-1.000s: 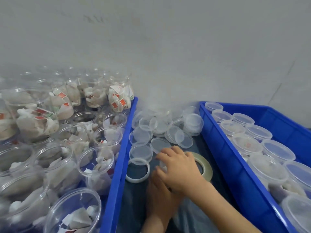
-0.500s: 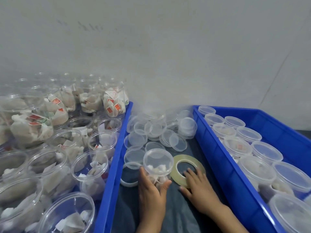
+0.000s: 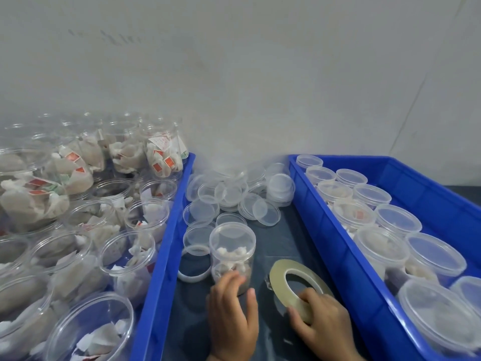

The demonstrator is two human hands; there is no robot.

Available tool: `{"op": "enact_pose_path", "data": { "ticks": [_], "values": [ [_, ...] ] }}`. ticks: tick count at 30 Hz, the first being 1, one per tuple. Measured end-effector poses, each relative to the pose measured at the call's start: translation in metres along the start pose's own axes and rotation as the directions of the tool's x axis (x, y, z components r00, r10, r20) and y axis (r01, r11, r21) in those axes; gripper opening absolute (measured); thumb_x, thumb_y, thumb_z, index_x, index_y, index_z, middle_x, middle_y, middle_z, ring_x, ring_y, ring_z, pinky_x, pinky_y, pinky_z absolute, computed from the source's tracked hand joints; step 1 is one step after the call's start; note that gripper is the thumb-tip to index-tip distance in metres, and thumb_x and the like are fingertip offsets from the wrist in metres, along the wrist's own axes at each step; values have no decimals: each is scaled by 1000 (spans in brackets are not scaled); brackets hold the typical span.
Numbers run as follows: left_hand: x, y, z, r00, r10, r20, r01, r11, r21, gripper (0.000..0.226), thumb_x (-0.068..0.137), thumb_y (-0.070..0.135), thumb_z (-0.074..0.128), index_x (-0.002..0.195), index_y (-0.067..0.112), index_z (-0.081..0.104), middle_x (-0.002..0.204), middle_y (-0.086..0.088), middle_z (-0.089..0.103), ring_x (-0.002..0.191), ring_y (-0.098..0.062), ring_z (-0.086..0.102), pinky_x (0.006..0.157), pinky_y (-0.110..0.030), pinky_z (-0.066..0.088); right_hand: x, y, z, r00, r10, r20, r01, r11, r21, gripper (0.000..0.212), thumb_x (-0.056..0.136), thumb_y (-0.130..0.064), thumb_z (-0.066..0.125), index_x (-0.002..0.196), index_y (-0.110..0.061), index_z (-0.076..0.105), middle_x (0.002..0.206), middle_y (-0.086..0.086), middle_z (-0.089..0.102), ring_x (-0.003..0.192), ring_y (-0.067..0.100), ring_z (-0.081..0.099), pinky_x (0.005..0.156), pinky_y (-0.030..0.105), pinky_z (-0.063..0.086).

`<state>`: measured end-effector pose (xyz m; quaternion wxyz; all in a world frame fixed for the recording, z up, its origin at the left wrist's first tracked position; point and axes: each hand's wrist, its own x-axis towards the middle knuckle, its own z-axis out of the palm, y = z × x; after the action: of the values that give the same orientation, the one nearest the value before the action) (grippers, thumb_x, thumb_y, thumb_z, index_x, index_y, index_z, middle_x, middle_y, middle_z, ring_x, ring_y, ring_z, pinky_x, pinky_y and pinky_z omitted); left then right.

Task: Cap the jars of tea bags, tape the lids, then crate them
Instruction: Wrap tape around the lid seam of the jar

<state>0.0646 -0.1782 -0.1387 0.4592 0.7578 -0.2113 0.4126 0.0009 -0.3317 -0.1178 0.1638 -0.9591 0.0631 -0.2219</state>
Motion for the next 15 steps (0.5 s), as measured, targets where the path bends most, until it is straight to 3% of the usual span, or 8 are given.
{"op": "enact_pose_path", "data": {
  "ticks": [2, 3, 5, 6, 7, 8, 10, 15],
  "values": [
    [-3, 7, -1, 980, -77, 185, 87, 995, -51, 17, 93, 29, 46, 109, 28, 52, 98, -2, 68, 74, -9, 57, 67, -24, 48, 0, 1, -1, 1000, 16, 13, -16, 1000, 26, 23, 63, -28, 86, 69, -18, 67, 59, -3, 62, 56, 10, 59, 54, 29, 49],
    [-1, 13, -2, 923, -194, 333, 221, 974, -45, 24, 93, 26, 47, 112, 41, 50, 105, 7, 68, 73, -6, 59, 69, -23, 50, 0, 3, -1, 1000, 10, 8, -11, 999, 39, 21, 63, -27, 85, 71, -17, 68, 61, -2, 63, 58, 11, 60, 55, 30, 50],
    [0, 21, 3, 653, -441, 616, 590, 806, -48, 39, 97, 23, 50, 122, 49, 34, 112, 17, 63, 74, -6, 61, 75, -29, 52, 0, 4, -4, 1000, 18, 19, -19, 997, 75, 20, 65, -26, 84, 74, -16, 69, 64, -1, 64, 61, 12, 61, 59, 35, 51],
    [3, 22, 8, 534, -516, 670, 737, 672, -70, 41, 97, 22, 51, 124, 44, 31, 105, 17, 64, 70, -8, 61, 72, -32, 54, 0, 4, -5, 1000, 17, 24, -19, 996, 88, 20, 65, -24, 84, 74, -15, 68, 64, -1, 64, 61, 13, 61, 59, 36, 52],
    [6, 22, 11, 469, -566, 678, 823, 559, -103, 39, 97, 19, 52, 125, 39, 33, 94, 14, 65, 65, -8, 60, 65, -33, 53, -1, 4, -5, 1000, 1, 8, -2, 995, 95, 21, 63, -22, 86, 72, -14, 68, 62, 0, 64, 59, 13, 60, 56, 37, 52],
    [9, 23, 14, 445, -598, 667, 863, 486, -140, 33, 96, 16, 54, 121, 34, 42, 86, 9, 66, 60, -7, 60, 58, -31, 52, -1, 4, -4, 1000, -20, -16, 21, 995, 94, 24, 59, -19, 88, 69, -14, 68, 59, -1, 63, 55, 14, 60, 52, 37, 51],
    [13, 24, 17, 455, -636, 623, 878, 437, -195, 14, 92, 9, 58, 95, 23, 60, 79, -2, 66, 59, -6, 60, 50, -23, 49, -2, 3, -3, 998, -52, -45, 55, 995, 80, 27, 53, -18, 90, 66, -14, 67, 56, -2, 61, 51, 13, 59, 46, 35, 51],
    [11, 20, 9, 512, -703, 494, 854, 481, -200, 19, 85, 0, 66, 71, 12, 63, 57, -1, 64, 51, -4, 59, 51, -23, 51, -2, 6, 1, 994, -78, -75, 82, 995, 50, 29, 52, -24, 90, 65, -16, 66, 55, -6, 60, 49, 11, 57, 43, 31, 50]
  ]
}}
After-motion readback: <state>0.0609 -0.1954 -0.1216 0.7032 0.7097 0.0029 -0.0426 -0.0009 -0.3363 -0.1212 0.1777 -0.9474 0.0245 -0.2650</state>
